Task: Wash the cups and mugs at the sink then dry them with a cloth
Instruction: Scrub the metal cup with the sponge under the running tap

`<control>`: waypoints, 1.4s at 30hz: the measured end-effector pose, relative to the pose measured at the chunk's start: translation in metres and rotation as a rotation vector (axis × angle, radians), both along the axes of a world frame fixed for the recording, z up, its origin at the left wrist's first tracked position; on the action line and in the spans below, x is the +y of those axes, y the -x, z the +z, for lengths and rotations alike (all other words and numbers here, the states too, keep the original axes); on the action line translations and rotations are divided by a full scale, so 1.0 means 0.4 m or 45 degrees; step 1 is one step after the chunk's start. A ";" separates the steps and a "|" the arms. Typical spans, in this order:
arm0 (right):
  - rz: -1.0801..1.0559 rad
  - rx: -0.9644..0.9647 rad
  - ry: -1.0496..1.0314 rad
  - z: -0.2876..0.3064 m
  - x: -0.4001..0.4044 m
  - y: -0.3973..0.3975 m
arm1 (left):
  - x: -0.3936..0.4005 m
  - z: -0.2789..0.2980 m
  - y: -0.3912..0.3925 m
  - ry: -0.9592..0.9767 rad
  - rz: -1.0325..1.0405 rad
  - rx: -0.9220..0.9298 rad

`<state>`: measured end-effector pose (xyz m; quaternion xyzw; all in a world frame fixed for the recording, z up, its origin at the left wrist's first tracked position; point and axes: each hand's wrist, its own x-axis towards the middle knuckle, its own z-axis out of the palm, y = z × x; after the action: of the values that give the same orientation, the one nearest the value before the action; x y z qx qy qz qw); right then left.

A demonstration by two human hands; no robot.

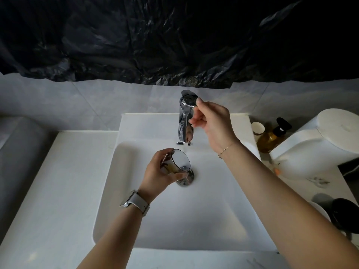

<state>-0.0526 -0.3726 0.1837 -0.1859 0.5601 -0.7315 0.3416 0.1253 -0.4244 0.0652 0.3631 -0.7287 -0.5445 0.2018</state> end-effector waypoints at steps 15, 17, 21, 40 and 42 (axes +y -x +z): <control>-0.539 0.522 -0.695 -0.208 0.611 -0.058 | 0.042 -0.045 0.040 -0.002 0.005 -0.095; -0.525 0.666 -0.924 -0.276 0.728 -0.059 | 0.050 -0.047 0.049 -0.013 0.026 -0.094; -0.178 0.829 -1.292 -0.422 0.840 -0.062 | 0.077 -0.038 0.065 -0.017 0.088 -0.055; -0.555 0.353 -0.721 -0.201 0.714 -0.135 | 0.075 -0.023 0.034 -0.187 0.178 -0.005; -0.584 0.051 -0.576 -0.182 0.639 -0.126 | 0.078 -0.020 0.030 -0.195 0.156 0.015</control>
<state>-0.0022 -0.1169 0.1108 0.0112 0.7424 -0.6425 0.1895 0.1131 -0.3932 0.0571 0.4181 -0.6603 -0.5873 0.2106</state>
